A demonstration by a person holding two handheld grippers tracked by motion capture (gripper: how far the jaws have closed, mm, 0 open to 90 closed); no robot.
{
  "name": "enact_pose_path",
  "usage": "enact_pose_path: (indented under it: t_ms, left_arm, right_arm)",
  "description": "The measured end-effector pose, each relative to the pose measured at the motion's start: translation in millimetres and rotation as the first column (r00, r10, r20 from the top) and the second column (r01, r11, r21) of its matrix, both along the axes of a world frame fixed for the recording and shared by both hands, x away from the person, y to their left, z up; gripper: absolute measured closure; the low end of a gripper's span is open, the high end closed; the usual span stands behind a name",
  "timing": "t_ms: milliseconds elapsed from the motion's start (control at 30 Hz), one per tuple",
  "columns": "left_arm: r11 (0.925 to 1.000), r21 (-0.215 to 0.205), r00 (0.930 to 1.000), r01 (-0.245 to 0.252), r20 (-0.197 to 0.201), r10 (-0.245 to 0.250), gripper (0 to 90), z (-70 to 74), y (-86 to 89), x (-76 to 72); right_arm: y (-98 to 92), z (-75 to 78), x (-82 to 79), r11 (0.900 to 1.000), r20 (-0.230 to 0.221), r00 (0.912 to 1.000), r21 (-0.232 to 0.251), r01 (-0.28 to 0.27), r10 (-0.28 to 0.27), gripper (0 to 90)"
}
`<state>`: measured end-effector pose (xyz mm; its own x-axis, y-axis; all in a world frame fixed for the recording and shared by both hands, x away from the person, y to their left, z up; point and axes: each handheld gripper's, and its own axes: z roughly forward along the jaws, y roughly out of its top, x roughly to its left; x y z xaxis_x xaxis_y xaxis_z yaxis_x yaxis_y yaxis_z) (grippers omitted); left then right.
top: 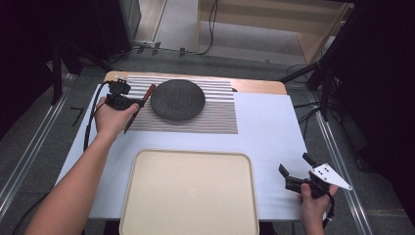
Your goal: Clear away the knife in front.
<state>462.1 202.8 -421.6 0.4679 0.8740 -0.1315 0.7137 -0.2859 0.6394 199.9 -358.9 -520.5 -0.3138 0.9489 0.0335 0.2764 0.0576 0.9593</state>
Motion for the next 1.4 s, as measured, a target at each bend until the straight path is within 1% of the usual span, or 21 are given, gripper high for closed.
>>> enact_pose_path:
  t_ms: [67, 100, 133, 267, 300, 367, 533, 600, 667, 733, 767, 833, 867, 967, 1033, 1067, 1133, 1200, 1333, 1367, 1400]
  left_arm:
    - [0.9998, 0.003, 0.9997, 0.021, 0.008, -0.021, 77.5, 2.1, -1.9, -8.3]
    - [0.9998, 0.003, 0.9997, 0.021, 0.008, -0.021, 77.5, 2.1, -1.9, -8.3]
    - [0.9994, 0.005, 0.9993, 0.033, 0.017, -0.033, 77.5, 3.5, -3.8, -14.4]
    - [0.9984, -0.004, 0.9979, 0.056, 0.031, -0.056, 77.5, 5.7, -7.1, -26.8]
    - [0.9984, -0.004, 0.9979, 0.056, 0.031, -0.056, 77.5, 5.7, -7.1, -26.8]
    - [0.9963, -0.005, 0.9957, 0.085, 0.035, -0.085, 77.5, 6.9, -10.7, -36.2]
    - [0.9929, -0.003, 0.9916, 0.119, 0.052, -0.118, 77.5, 7.8, -15.5, -51.8]
    - [0.9925, -0.005, 0.9911, 0.122, 0.055, -0.121, 77.5, 7.7, -16.3, -54.8]
    - [0.9907, -0.011, 0.9890, 0.136, 0.060, -0.135, 77.5, 6.6, -17.9, -63.1]
    - [0.9900, -0.002, 0.9881, 0.141, 0.062, -0.140, 77.5, 6.3, -18.0, -65.7]
    - [0.9890, -0.014, 0.9871, 0.148, 0.064, -0.146, 77.5, 5.2, -17.9, -70.2]
    - [0.9878, -0.021, 0.9859, 0.154, 0.069, -0.153, 77.5, 4.5, -18.2, -75.1]
    - [0.9878, -0.021, 0.9859, 0.154, 0.069, -0.153, 77.5, 4.5, -18.2, -75.1]
    - [0.9851, -0.027, 0.9827, 0.170, 0.079, -0.167, 77.5, 4.4, -19.9, -85.8]
    - [0.9842, -0.026, 0.9817, 0.175, 0.081, -0.172, 77.5, 4.7, -20.3, -88.4]
    - [0.9833, -0.034, 0.9811, 0.179, 0.082, -0.175, 77.5, 4.8, -21.0, -91.1]
    - [0.9815, -0.020, 0.9778, 0.191, 0.092, -0.188, 77.5, 4.4, -22.8, -99.2]
    - [0.9788, -0.024, 0.9757, 0.203, 0.089, -0.201, 77.5, 3.9, -23.6, -104.4]
    - [0.9767, -0.027, 0.9735, 0.213, 0.091, -0.210, 77.5, 2.5, -25.0, -112.7]
    - [0.9753, -0.023, 0.9719, 0.220, 0.092, -0.217, 77.5, 1.5, -25.8, -118.1]
    - [0.9753, -0.023, 0.9719, 0.220, 0.092, -0.217, 77.5, 1.5, -25.8, -118.1]
  right_arm:
    - [0.3, 0.0, 0.1, 1.000, -0.002, 1.0000, 0.002, 0.003, -0.003, 0.0]
    - [0.3, 0.0, 0.1, 1.000, -0.002, 1.0000, 0.002, 0.003, -0.003, 0.0]
    - [0.6, 0.0, 0.2, 1.000, -0.003, 1.0000, 0.002, 0.002, -0.002, 0.0]
    - [0.5, -0.1, 0.2, 1.000, -0.004, 1.0000, 0.002, 0.005, -0.005, 0.0]
    - [0.5, -0.1, 0.2, 1.000, -0.004, 1.0000, 0.002, 0.005, -0.005, 0.0]
    - [0.6, 0.0, 0.2, 1.000, -0.006, 1.0000, 0.002, 0.006, -0.006, 0.0]
    - [0.9, 0.0, 0.2, 1.000, -0.006, 1.0000, 0.000, 0.005, -0.005, 0.0]
    - [0.8, 0.0, 0.2, 1.000, -0.005, 1.0000, 0.001, 0.005, -0.005, 0.0]
    - [0.8, 0.0, 0.1, 1.000, -0.005, 1.0000, 0.000, 0.004, -0.004, 0.0]
    - [0.9, 0.0, 0.2, 1.000, -0.007, 1.0000, -0.002, 0.003, -0.003, 0.0]
    - [1.0, 0.0, 0.2, 1.000, -0.006, 1.0000, -0.003, 0.003, -0.003, 0.0]
    - [0.9, 0.0, 0.2, 1.000, -0.006, 1.0000, -0.003, 0.003, -0.003, 0.0]
    - [0.9, 0.0, 0.2, 1.000, -0.006, 1.0000, -0.003, 0.003, -0.003, 0.0]
    - [1.0, -0.1, 0.3, 1.000, -0.007, 1.0000, -0.003, 0.004, -0.004, 0.0]
    - [1.0, -0.1, 0.4, 1.000, -0.007, 1.0000, -0.004, 0.004, -0.004, 0.0]
    - [1.1, -0.1, 0.4, 1.000, -0.007, 1.0000, -0.004, 0.004, -0.004, 0.0]
    - [1.0, -0.2, 0.6, 1.000, -0.006, 1.0000, -0.006, 0.004, -0.004, 0.0]
    - [1.0, -0.1, 0.6, 1.000, -0.007, 1.0000, -0.006, 0.004, -0.004, 0.0]
    - [1.1, -0.2, 0.7, 1.000, -0.008, 1.0000, -0.007, 0.004, -0.004, 0.0]
    - [1.1, -0.1, 0.6, 1.000, -0.008, 1.0000, -0.007, 0.003, -0.003, 0.0]
    - [1.1, -0.1, 0.6, 1.000, -0.008, 1.0000, -0.007, 0.003, -0.003, 0.0]
